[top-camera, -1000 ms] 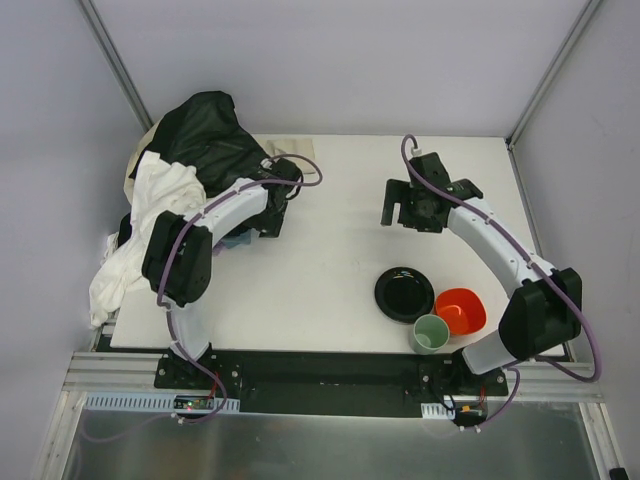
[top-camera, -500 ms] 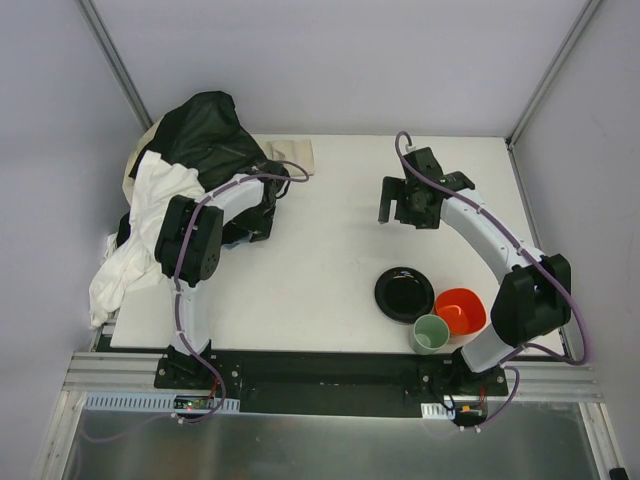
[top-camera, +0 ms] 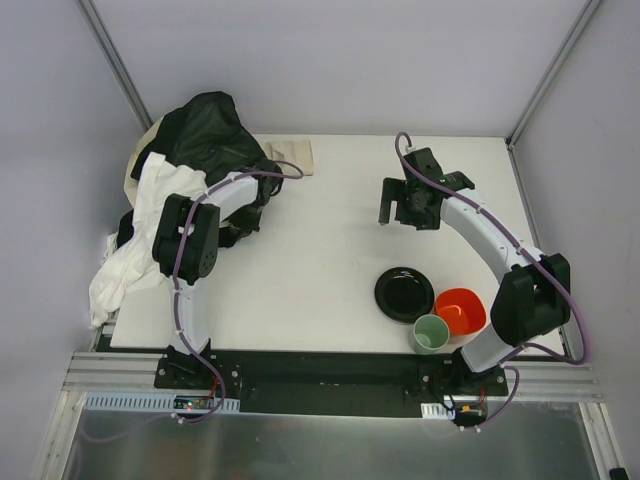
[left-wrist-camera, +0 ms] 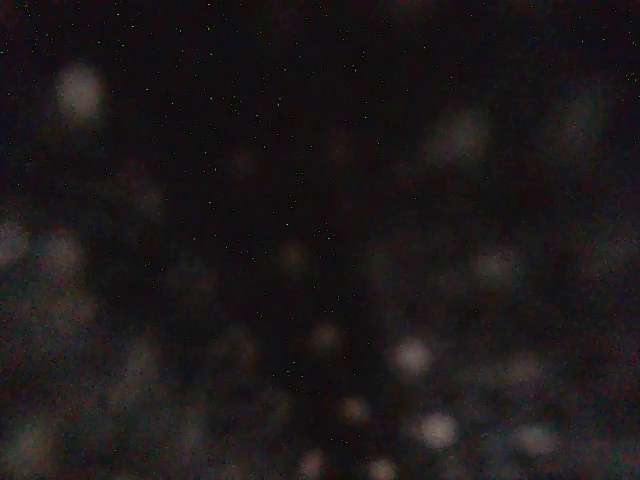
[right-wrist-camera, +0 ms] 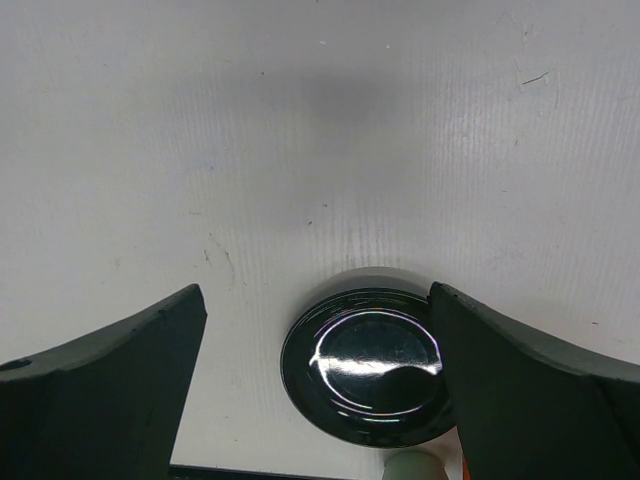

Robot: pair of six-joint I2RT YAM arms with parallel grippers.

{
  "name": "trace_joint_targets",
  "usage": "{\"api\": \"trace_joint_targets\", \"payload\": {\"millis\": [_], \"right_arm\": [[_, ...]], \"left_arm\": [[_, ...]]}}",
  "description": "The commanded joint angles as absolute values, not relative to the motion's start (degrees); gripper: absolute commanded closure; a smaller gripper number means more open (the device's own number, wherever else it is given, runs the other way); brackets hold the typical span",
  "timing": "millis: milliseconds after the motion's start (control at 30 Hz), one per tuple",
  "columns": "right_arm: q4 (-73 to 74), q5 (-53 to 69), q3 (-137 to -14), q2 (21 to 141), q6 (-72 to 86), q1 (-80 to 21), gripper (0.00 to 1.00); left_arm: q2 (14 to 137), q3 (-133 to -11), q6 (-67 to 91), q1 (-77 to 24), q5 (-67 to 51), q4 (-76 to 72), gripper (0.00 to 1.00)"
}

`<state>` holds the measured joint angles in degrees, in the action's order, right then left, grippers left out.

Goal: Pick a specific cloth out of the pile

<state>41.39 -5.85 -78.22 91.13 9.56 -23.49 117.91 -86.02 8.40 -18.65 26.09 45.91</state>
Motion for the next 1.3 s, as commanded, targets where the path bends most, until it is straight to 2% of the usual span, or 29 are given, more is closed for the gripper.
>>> {"api": "trace_joint_targets", "payload": {"millis": [0, 200, 433, 600, 700, 867, 1000, 1267], "right_arm": [[43.0, -7.1, -80.6, 90.2, 9.0, -23.3, 0.04], [43.0, -6.9, -80.8, 90.0, 9.0, -23.2, 0.04], [43.1, -6.9, -80.8, 89.1, 9.0, -23.2, 0.04], [43.4, -6.9, -80.9, 88.6, 8.8, -23.3, 0.04], [43.8, -6.8, -81.3, 88.2, 8.6, -23.3, 0.04], [44.1, -6.9, -81.3, 87.7, 8.3, -23.3, 0.04], [44.4, -6.4, -81.6, 88.2, 8.1, -23.3, 0.04], [44.2, -5.2, -82.8, 89.9, 8.0, -23.4, 0.04]], "left_arm": [[114.4, -87.6, 7.6, -17.3, 24.1, 45.7, 1.0], [108.2, -93.3, 5.5, -17.3, 23.6, 46.5, 1.0], [104.0, -106.7, 4.3, -16.4, 24.0, 46.8, 1.0], [104.1, -117.1, 4.5, -13.0, 22.9, 46.9, 1.0], [102.7, -119.4, 9.5, -7.7, 19.8, 46.9, 1.0], [101.3, -118.1, 13.2, 2.5, 17.0, 46.9, 1.0], [100.5, -111.5, 15.5, 8.5, 13.8, 47.0, 1.0], [104.1, -97.9, 19.6, 13.4, 4.2, 49.7, 1.0]]}}
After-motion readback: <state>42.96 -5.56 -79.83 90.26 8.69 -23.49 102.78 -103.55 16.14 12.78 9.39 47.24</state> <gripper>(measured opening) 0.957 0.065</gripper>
